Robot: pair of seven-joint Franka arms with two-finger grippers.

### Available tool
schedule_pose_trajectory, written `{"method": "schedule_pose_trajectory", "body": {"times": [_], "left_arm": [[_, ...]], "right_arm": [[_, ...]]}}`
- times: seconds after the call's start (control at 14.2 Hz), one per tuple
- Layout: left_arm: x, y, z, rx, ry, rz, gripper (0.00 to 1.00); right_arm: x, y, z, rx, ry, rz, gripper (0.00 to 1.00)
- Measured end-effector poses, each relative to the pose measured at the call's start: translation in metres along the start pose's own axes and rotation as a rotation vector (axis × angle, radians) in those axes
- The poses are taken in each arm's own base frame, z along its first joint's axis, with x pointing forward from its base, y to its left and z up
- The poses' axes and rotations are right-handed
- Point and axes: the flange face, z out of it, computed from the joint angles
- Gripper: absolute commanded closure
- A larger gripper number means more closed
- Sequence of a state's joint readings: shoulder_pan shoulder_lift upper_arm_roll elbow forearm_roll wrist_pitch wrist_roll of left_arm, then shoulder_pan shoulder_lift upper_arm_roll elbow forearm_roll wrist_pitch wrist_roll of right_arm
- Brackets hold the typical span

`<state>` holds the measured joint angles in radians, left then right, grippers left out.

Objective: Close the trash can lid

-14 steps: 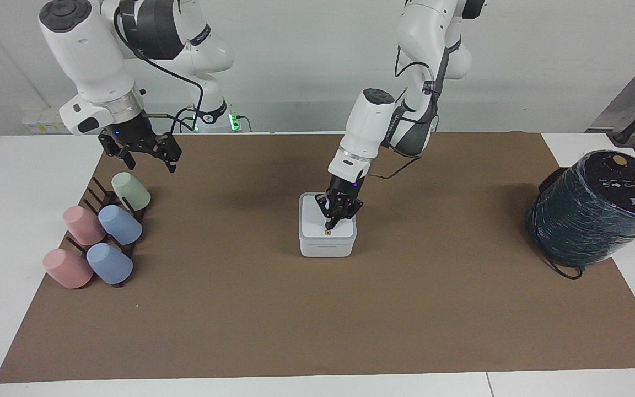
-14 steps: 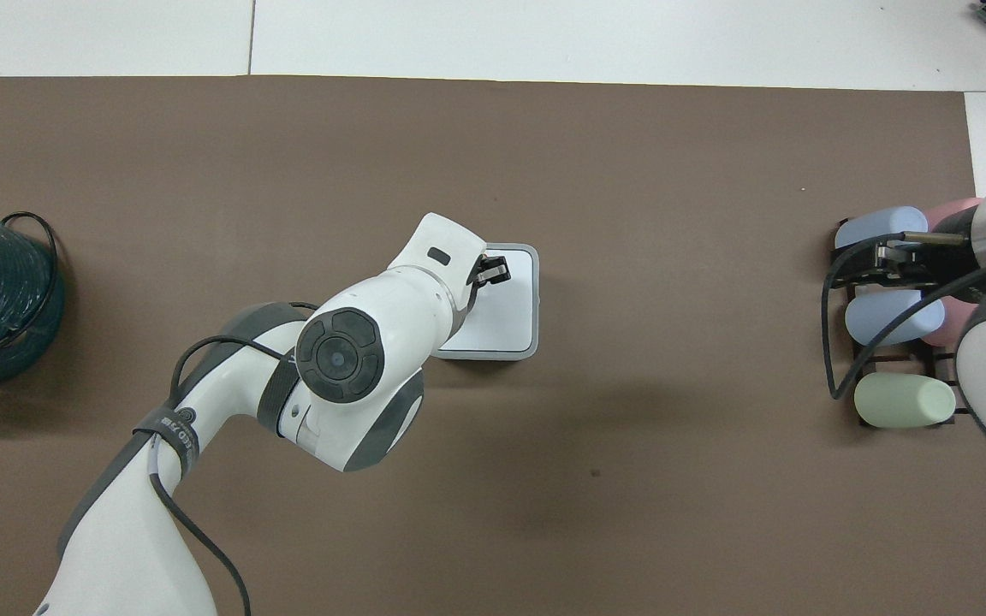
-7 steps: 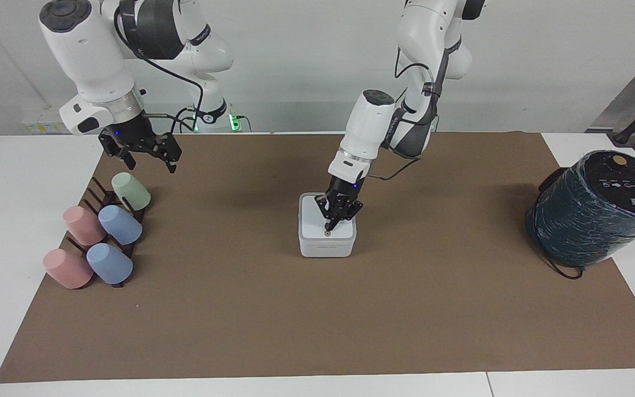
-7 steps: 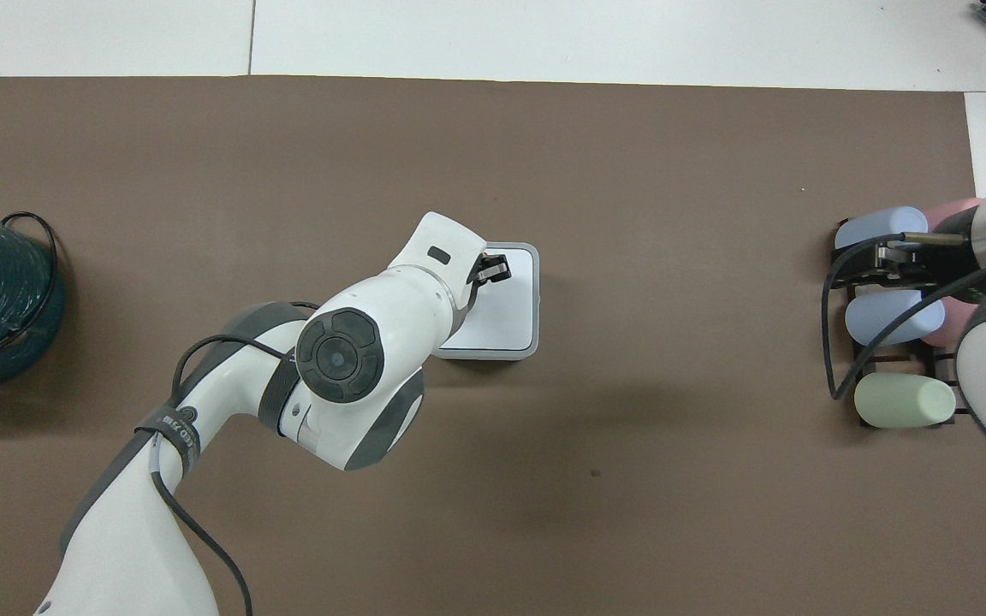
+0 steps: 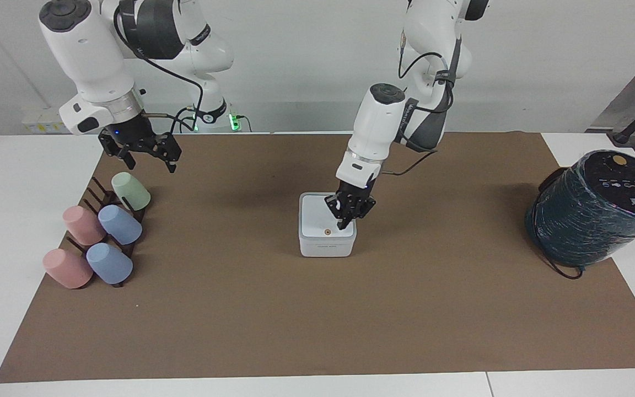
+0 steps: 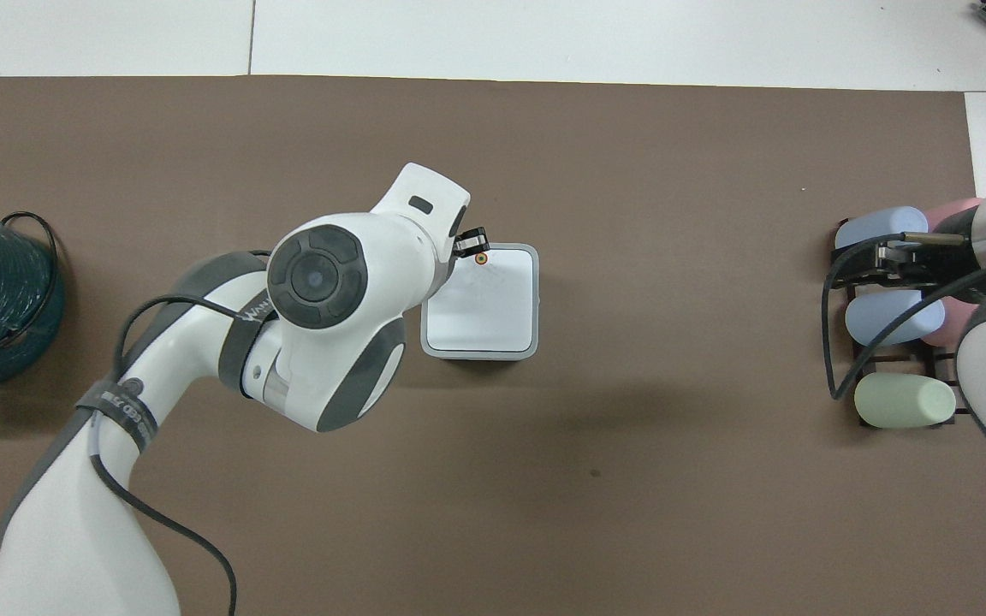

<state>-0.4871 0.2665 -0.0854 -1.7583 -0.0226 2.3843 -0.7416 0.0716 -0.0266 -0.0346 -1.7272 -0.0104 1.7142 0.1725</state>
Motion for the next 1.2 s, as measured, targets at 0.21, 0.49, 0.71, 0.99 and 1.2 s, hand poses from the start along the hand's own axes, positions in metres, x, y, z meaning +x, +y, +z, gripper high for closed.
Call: {"method": "schedule_pose_trajectory", "body": {"times": [0.21,0.49,0.71,0.99,1.2], "left_arm": [[0.037,-0.022,-0.03,0.041,-0.018,0.041,1.0],[0.084,-0.079,-0.058,0.115,-0.084,0.148,1.0],[0.118,-0.143,-0.087,0.15,-0.127,0.269,1.0],[0.141,-0.229,-0.136,0.177,-0.183,0.395,1.0],[0.143,-0.264,-0.163,0.186,-0.206,0.417,0.72]], "right_arm": [[0.0,0.0,0.0,0.0,0.0,0.0,0.0],[0.0,0.0,0.0,0.0,0.0,0.0,0.0],[0.0,0.0,0.0,0.0,0.0,0.0,0.0],[0.0,0.0,0.0,0.0,0.0,0.0,0.0],[0.0,0.0,0.0,0.0,0.0,0.0,0.0]]}}
